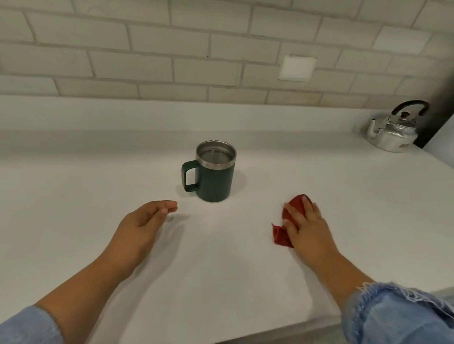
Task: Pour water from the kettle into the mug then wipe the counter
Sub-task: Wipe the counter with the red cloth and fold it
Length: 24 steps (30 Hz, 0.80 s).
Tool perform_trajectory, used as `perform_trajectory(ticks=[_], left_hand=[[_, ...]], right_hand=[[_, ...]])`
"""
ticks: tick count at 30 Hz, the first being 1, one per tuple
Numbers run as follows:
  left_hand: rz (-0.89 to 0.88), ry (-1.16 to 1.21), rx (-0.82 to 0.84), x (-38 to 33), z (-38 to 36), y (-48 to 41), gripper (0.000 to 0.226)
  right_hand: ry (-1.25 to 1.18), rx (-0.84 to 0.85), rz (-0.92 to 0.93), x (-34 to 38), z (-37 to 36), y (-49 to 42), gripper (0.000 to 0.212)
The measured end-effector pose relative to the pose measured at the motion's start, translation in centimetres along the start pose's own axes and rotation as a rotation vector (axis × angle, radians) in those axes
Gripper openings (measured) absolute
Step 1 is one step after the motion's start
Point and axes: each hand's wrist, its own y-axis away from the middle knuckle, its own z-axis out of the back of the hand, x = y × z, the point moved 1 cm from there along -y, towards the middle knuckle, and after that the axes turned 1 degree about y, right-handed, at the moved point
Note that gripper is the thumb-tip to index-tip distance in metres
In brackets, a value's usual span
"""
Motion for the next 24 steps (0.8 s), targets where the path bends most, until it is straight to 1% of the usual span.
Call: perform_trajectory(ticks=[2, 4, 6, 7, 8, 9, 12, 14, 15, 17, 19, 24], left_hand=[[-0.008, -0.01, 0.008, 0.1, 0.4, -0.6, 0.023], [-0.014, -0.011, 0.022, 0.0, 0.7, -1.0, 0.022], [-0.02, -0.025, 0.036, 0.0, 0.7, -1.3, 0.022], [-0.023, -0.035, 0.043, -0.1, 0.5, -1.4, 0.022], [-0.028, -0.049, 0.051, -0.2, 0.2, -1.5, 0.022], [-0.033, -0.069, 0.059, -0.4, -0.3, -1.8, 0.022], [-0.055, -0.175, 0.099, -0.9, -2.3, -2.5, 0.022], [-0.069, -0.238, 0.132, -1.3, -4.1, -3.2, 0.022], [-0.078, -0.272, 0.146, -1.5, -5.1, -3.6, 0.022], [-0.1, -0.33, 0.171, -2.0, -7.1, -4.2, 0.022], [-0.124, -0.368, 0.183, -2.2, -9.2, -4.7, 0.024], [-0.208, -0.477, 0.168, -2.7, -14.1, -5.7, 0.031]], right_hand=[[0.042, -0.013, -0.114, -4.8, 0.9, -0.6, 0.047], [0.115, -0.003, -0.246, -7.8, 1.6, -0.6, 0.049], [0.092, -0.019, -0.392, -8.2, 1.9, -0.6, 0.052], [0.054, -0.029, -0.433, -7.3, 1.9, -0.9, 0.054], [0.036, -0.027, -0.42, -5.8, 1.8, -1.1, 0.056], [0.026, -0.017, -0.352, -3.8, 1.6, -1.4, 0.058], [-0.044, 0.03, 0.031, 3.0, -0.4, -1.6, 0.065], [-0.039, 0.101, 0.253, 6.2, -1.7, -1.6, 0.064], [-0.004, 0.123, 0.323, 6.6, -2.1, -1.8, 0.06], [0.057, 0.13, 0.363, 4.9, -1.9, -2.8, 0.053], [0.05, 0.115, 0.27, 0.4, -0.8, -4.3, 0.049], [0.081, 0.091, -0.106, -16.0, 3.3, -7.9, 0.046]])
